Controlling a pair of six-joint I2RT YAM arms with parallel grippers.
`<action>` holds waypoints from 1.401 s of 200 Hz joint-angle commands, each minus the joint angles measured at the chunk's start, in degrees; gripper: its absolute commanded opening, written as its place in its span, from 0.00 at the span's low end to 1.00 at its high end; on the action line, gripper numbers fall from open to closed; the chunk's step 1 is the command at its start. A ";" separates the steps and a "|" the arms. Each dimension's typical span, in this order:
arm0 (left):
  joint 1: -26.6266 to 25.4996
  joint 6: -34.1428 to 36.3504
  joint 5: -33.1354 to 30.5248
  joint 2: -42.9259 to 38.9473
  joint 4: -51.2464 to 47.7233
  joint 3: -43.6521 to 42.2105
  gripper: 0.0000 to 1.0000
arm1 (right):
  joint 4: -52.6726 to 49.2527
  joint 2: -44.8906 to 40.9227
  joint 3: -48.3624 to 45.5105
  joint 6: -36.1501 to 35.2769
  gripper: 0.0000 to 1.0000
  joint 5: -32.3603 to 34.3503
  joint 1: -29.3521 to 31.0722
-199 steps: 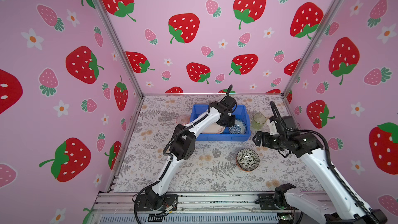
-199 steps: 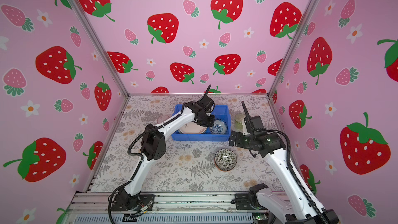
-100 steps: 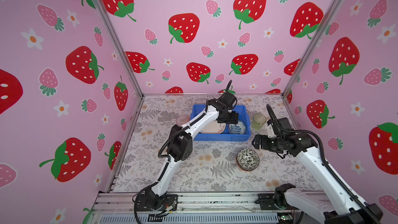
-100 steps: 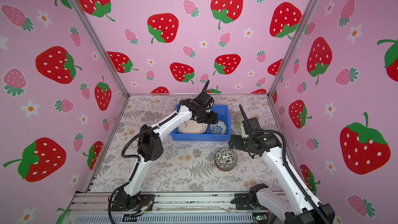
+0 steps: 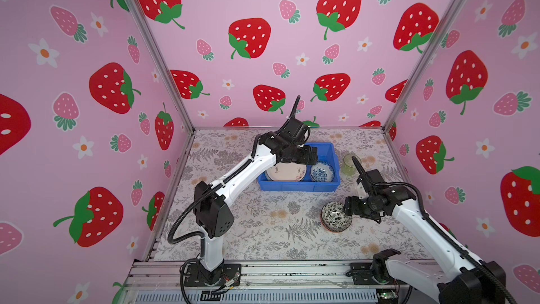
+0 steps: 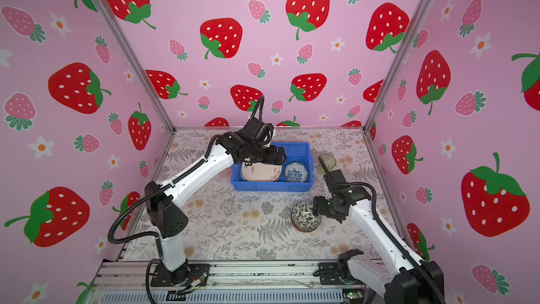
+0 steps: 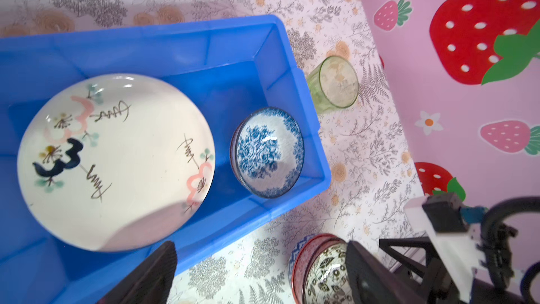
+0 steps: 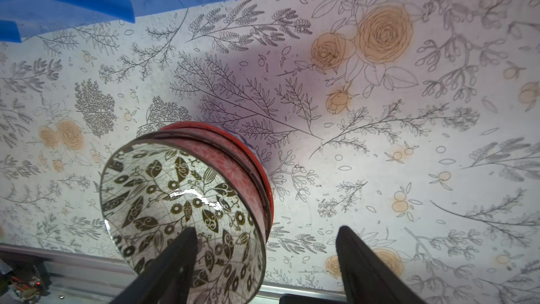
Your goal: Place the mixed dishes into the plastic bin
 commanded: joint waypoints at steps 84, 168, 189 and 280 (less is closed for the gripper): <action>1.44 -7.74 0.16 -17.13 8.94 -25.53 0.96 | 2.52 0.51 -3.71 1.43 0.53 -3.31 1.46; 2.03 -9.53 0.26 -19.27 12.23 -31.74 0.97 | 2.46 1.88 -2.91 2.10 0.40 -2.97 2.55; 2.88 -6.94 0.20 -18.96 11.84 -30.61 0.97 | 2.43 2.24 -2.69 2.02 0.40 -2.95 2.64; 9.26 7.09 1.84 -14.13 2.90 -21.45 0.97 | 0.72 -0.19 -2.78 3.90 0.39 -2.44 2.95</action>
